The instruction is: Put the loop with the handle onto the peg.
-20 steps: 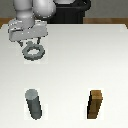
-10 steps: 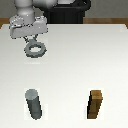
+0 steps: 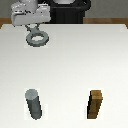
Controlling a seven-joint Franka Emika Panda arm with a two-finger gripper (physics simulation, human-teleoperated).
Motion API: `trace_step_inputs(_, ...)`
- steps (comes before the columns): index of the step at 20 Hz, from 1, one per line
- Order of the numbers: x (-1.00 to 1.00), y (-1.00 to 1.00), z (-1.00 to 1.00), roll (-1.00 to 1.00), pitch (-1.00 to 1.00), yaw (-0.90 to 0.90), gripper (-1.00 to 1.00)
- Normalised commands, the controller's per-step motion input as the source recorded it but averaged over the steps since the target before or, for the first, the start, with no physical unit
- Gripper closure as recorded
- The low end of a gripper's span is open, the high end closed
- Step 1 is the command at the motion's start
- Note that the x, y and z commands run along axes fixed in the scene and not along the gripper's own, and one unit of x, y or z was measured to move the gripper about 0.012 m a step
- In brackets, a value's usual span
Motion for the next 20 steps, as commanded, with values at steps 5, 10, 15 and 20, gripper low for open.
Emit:
trace_step_inputs(5, 0.00, 0.00, 1.00, 0.00, 0.00, 0.00, 1.00)
trace_step_inputs(10, 0.03, -0.20, 0.20, 0.00, 0.00, 0.00, 1.00)
trace_step_inputs(15, 0.20, -0.60, 0.00, 0.00, 0.00, 0.00, 1.00)
trace_step_inputs(20, 0.20, 0.00, 0.00, 0.00, 0.00, 0.00, 1.00)
